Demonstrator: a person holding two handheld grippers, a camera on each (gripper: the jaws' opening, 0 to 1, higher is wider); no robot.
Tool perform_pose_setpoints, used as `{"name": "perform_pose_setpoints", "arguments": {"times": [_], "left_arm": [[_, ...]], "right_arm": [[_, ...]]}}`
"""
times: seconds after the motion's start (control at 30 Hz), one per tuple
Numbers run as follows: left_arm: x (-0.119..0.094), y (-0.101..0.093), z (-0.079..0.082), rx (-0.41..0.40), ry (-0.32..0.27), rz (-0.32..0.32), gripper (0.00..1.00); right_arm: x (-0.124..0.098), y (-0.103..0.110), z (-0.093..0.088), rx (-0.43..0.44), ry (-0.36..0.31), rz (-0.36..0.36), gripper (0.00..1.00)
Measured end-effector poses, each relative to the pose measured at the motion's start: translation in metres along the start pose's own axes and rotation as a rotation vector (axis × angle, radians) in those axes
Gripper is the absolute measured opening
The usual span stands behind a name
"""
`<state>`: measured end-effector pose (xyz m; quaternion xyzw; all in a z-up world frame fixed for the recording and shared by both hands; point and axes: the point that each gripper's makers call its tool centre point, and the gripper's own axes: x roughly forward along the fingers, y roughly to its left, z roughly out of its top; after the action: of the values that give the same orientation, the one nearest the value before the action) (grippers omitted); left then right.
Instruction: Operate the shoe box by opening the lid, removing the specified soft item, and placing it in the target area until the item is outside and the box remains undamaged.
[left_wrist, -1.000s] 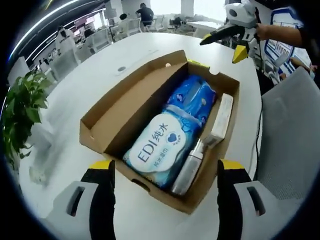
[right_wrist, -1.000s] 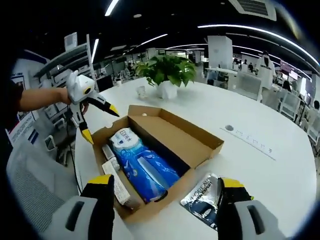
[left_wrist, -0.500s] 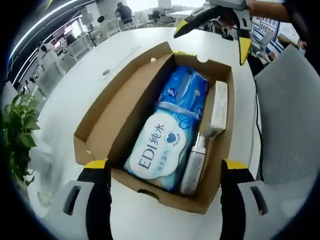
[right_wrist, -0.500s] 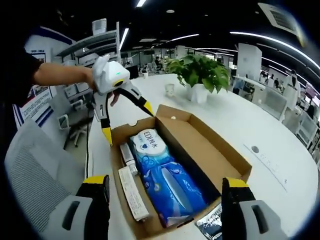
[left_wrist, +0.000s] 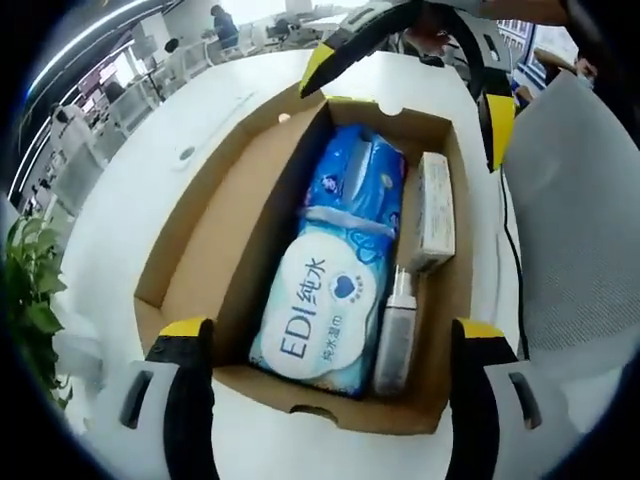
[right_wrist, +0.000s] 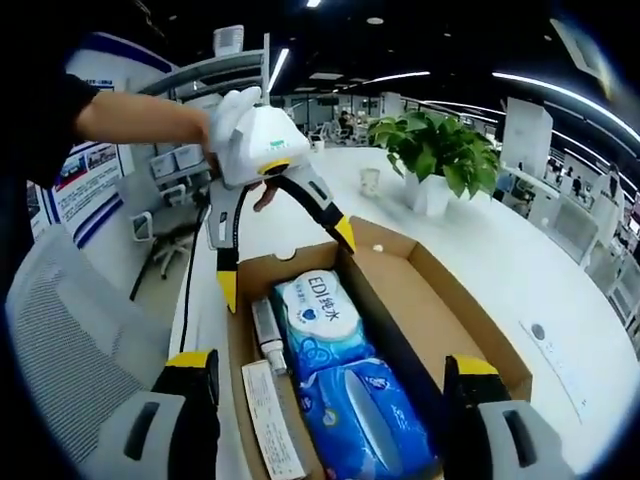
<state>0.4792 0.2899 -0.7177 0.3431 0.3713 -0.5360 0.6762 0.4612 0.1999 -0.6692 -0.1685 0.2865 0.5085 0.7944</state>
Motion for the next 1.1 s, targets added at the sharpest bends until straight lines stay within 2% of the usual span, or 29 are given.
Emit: {"name": "perform_pose_setpoints", "arguments": {"times": [0.17, 0.43, 0.5, 0.63, 0.93, 1.1], "left_arm": [[0.001, 0.004, 0.000, 0.033, 0.027, -0.006, 0.95], [-0.005, 0.002, 0.006, 0.062, -0.009, -0.015, 0.85], [-0.006, -0.001, 0.005, 0.062, -0.007, -0.030, 0.80], [-0.003, -0.001, 0.003, 0.077, -0.008, -0.031, 0.78], [0.020, 0.004, -0.011, 0.086, 0.063, -0.015, 0.73], [0.030, 0.009, -0.017, 0.095, 0.088, -0.006, 0.66]], "right_arm": [[0.015, 0.003, 0.001, -0.007, 0.007, 0.017, 0.90], [0.032, 0.005, -0.004, -0.005, 0.024, 0.036, 0.87], [0.035, 0.004, -0.007, -0.001, 0.029, 0.038, 0.86], [0.042, 0.004, -0.011, -0.003, 0.041, 0.044, 0.83], [0.057, 0.003, -0.018, -0.037, 0.065, 0.058, 0.70], [0.069, 0.002, -0.020, -0.065, 0.078, 0.057, 0.62]]}}
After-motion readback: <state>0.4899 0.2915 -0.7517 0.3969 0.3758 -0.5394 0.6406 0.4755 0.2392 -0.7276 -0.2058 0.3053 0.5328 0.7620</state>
